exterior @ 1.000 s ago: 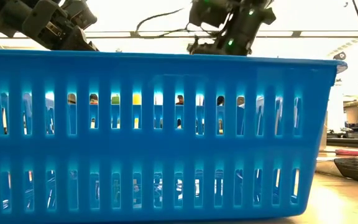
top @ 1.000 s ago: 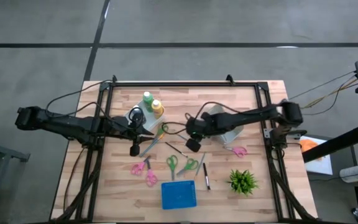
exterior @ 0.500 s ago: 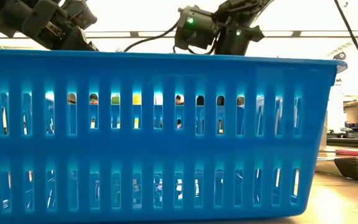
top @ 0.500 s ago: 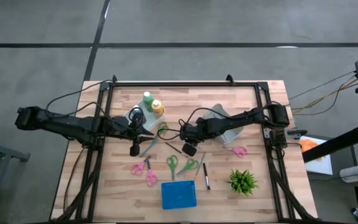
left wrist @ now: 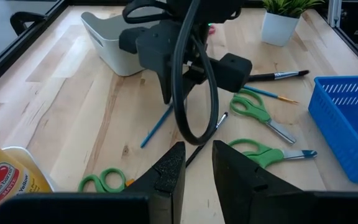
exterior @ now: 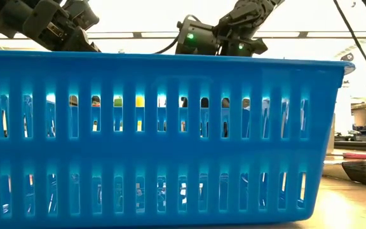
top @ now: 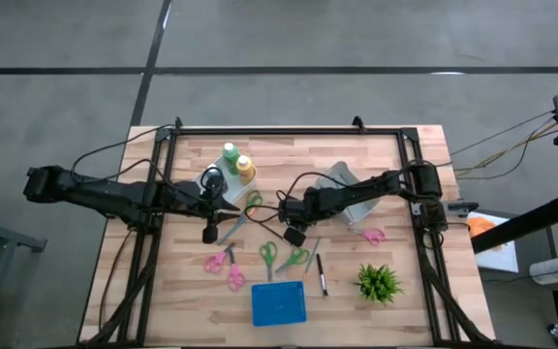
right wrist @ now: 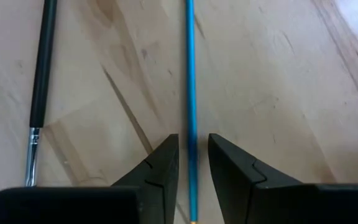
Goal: Pick & Place Paint Supplies
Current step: Put the blue paintbrush into the gray bin
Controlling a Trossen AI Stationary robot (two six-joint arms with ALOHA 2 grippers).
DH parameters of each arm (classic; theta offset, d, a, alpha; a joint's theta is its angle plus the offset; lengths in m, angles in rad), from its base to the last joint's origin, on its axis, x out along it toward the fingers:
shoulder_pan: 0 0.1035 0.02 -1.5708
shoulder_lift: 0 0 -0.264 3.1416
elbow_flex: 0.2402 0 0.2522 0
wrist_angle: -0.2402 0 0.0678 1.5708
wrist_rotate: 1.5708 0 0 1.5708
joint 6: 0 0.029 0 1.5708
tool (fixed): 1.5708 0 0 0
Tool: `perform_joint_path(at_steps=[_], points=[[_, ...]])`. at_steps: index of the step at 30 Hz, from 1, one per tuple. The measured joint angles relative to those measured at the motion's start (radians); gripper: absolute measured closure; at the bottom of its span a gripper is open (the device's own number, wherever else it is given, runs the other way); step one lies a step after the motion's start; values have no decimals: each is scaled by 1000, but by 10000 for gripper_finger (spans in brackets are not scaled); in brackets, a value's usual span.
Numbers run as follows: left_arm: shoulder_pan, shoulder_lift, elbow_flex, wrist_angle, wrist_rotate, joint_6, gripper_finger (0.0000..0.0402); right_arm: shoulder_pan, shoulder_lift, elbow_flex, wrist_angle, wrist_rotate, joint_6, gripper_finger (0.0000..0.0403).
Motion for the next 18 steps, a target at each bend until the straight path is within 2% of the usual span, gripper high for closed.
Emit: perform_joint_path(at_steps=[11,18], points=[[0,0,0,0,0,0,319,0,0,-1,-3,-3,0,322],[0,0,0,0,0,0,319,0,2,-4,-2,-4,-4,387]])
